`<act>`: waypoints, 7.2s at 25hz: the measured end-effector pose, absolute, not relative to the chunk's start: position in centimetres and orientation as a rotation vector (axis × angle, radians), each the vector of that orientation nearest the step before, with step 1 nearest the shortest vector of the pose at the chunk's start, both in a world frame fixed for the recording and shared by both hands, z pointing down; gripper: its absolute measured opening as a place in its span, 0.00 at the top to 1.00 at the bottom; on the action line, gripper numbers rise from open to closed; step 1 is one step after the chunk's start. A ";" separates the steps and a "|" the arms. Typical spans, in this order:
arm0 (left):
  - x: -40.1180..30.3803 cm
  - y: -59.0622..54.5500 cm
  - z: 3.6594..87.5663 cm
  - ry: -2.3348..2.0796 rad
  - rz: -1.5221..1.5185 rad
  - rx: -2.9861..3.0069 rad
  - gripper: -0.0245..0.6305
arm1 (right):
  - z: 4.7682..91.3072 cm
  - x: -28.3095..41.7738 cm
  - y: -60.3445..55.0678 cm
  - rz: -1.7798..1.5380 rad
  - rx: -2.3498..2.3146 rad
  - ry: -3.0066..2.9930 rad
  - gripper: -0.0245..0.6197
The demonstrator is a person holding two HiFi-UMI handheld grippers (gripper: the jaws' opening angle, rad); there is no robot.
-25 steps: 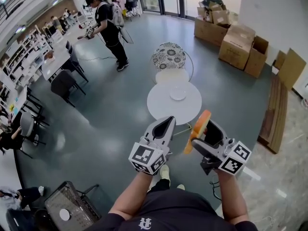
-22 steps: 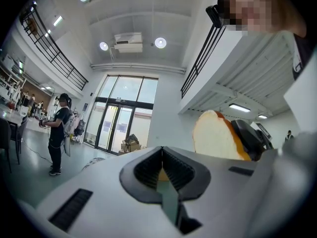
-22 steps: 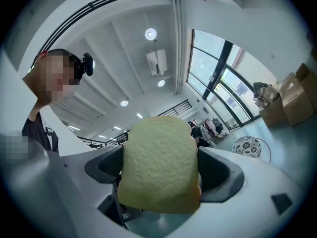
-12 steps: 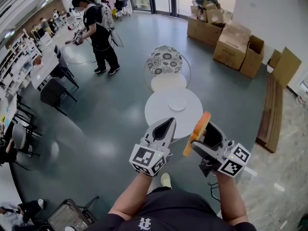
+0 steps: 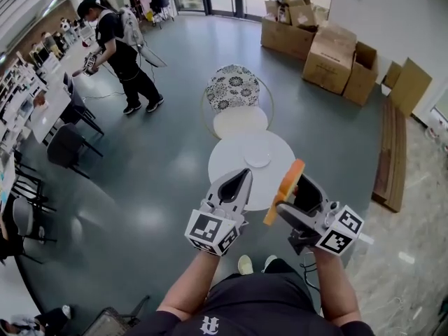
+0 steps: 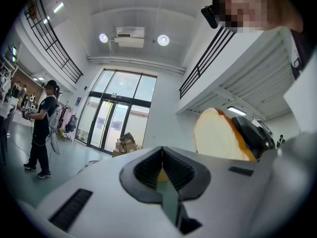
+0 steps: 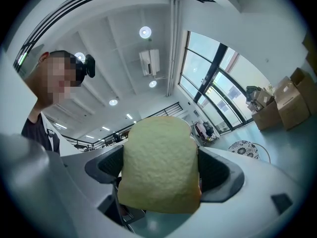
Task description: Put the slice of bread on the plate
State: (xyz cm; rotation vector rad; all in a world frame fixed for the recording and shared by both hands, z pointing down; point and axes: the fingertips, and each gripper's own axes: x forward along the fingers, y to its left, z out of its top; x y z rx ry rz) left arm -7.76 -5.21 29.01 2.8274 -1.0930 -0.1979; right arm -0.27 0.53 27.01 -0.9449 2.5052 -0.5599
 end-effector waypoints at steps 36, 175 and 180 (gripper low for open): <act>-1.0 -25.8 36.2 -1.269 -0.117 2.737 0.95 | 36.1 6.5 -22.9 -0.800 -0.848 2.593 0.23; -0.3 -28.6 33.9 -1.246 -0.020 2.713 0.95 | 35.4 3.7 -29.3 -0.433 -1.271 2.886 0.95; 0.4 -28.3 32.9 -1.232 -0.010 2.729 0.95 | 34.4 4.2 -29.1 -0.379 -1.302 2.891 0.95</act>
